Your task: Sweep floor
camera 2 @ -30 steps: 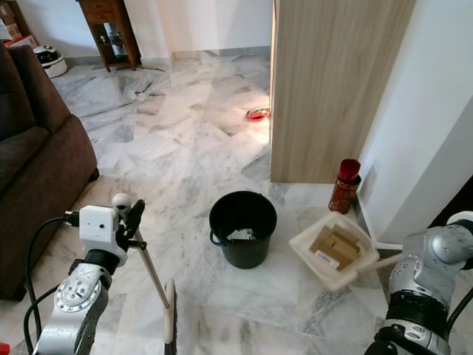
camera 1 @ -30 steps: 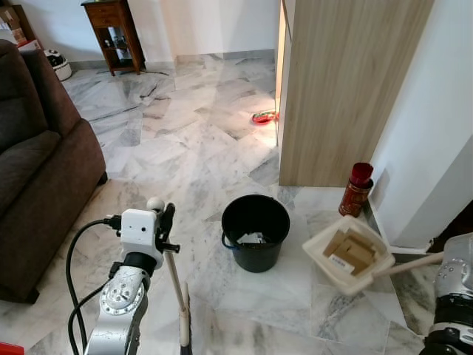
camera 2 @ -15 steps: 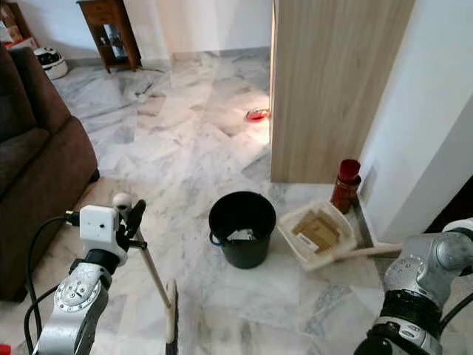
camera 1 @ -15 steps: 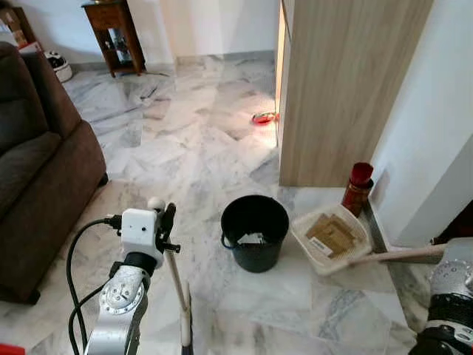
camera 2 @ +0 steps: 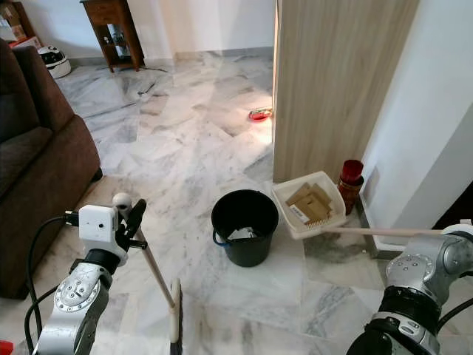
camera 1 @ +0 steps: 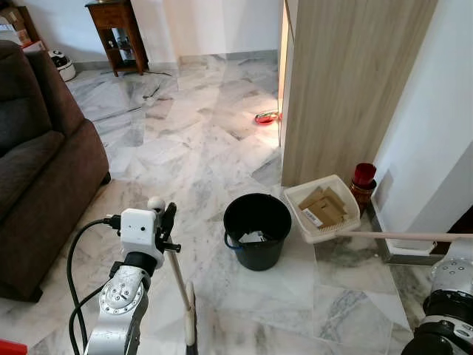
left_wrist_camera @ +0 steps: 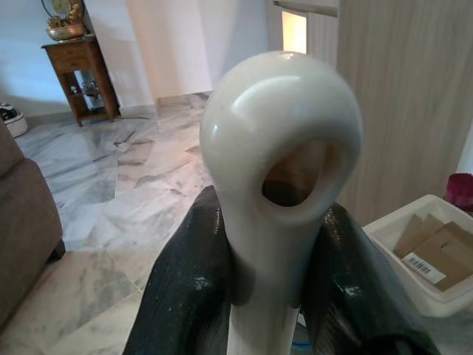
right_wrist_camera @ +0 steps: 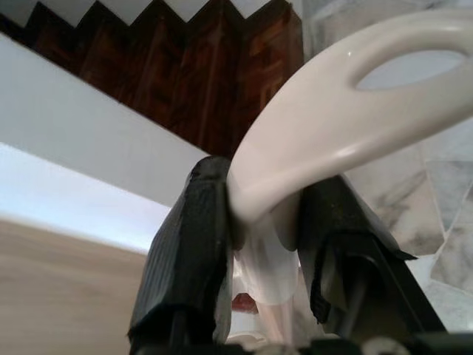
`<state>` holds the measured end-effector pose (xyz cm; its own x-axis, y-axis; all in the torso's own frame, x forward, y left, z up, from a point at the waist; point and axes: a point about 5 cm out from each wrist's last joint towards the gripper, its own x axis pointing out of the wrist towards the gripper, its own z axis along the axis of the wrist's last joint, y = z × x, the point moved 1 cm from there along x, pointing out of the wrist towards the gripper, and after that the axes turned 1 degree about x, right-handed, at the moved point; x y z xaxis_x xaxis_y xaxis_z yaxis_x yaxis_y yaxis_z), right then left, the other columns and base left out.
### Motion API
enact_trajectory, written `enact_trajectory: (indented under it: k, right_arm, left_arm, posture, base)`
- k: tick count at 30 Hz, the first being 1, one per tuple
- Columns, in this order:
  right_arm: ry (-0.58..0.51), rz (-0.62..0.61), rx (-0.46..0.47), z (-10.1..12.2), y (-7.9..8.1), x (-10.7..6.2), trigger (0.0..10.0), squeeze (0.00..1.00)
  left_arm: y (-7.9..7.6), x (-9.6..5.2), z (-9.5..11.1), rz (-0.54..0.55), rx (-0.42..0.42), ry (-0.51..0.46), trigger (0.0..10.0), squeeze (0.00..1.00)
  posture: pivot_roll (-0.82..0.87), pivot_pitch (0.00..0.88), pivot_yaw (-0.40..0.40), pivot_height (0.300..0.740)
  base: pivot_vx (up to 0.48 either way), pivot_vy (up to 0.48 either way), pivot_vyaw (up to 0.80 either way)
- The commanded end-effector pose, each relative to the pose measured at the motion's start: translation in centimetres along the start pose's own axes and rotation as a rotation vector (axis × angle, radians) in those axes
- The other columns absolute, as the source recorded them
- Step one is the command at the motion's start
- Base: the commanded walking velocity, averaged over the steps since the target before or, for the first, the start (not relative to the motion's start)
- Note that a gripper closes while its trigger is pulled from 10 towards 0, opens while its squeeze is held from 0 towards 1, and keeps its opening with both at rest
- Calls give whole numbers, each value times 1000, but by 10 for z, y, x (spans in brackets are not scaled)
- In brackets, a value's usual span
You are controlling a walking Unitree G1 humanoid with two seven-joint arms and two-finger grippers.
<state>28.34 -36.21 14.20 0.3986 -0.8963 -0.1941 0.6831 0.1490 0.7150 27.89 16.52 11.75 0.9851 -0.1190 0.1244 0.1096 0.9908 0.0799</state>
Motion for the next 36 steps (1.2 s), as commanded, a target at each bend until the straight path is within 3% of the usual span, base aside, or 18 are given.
enact_trajectory:
  k: [1, 5, 9, 14, 22, 24, 36]
  right_arm:
    - [40, 126, 34, -5, 21, -10, 10000, 0]
    - [74, 186, 35, -13, 28, -14, 10000, 0]
    - [137, 259, 24, -31, 38, -30, 10000, 0]
    - [149, 340, -9, -38, 50, -41, 10000, 0]
    - [151, 537, -128, -46, 69, -53, 10000, 0]
    - [162, 675, -176, -51, 79, -62, 10000, 0]
    - [222, 926, -216, -65, 97, -91, 10000, 0]
  left_arm:
    - [4, 2, 14, 0, 26, -58, 10000, 0]
    - [4, 3, 14, 0, 25, -59, 10000, 0]
    - [3, 3, 14, -2, 26, -62, 10000, 0]
    - [2, 4, 15, -9, 36, -67, 10000, 0]
    - [1, 4, 16, -11, 36, -71, 10000, 0]
    - [1, 4, 16, -13, 39, -73, 10000, 0]
    - [3, 5, 17, -12, 51, -78, 10000, 0]
  posture:
    - [-36, 0, 87, 740]
    - [-34, 0, 85, 740]
    - [-31, 0, 85, 740]
    - [-31, 0, 82, 740]
    - [-29, 0, 78, 740]
    - [-29, 0, 78, 740]
    - [-26, 0, 77, 740]
  base:
    - [0, 0, 0]
    - [0, 0, 0]
    - [0, 0, 0]
    - [0, 0, 0]
    - [0, 0, 0]
    - [0, 0, 0]
    - [0, 0, 0]
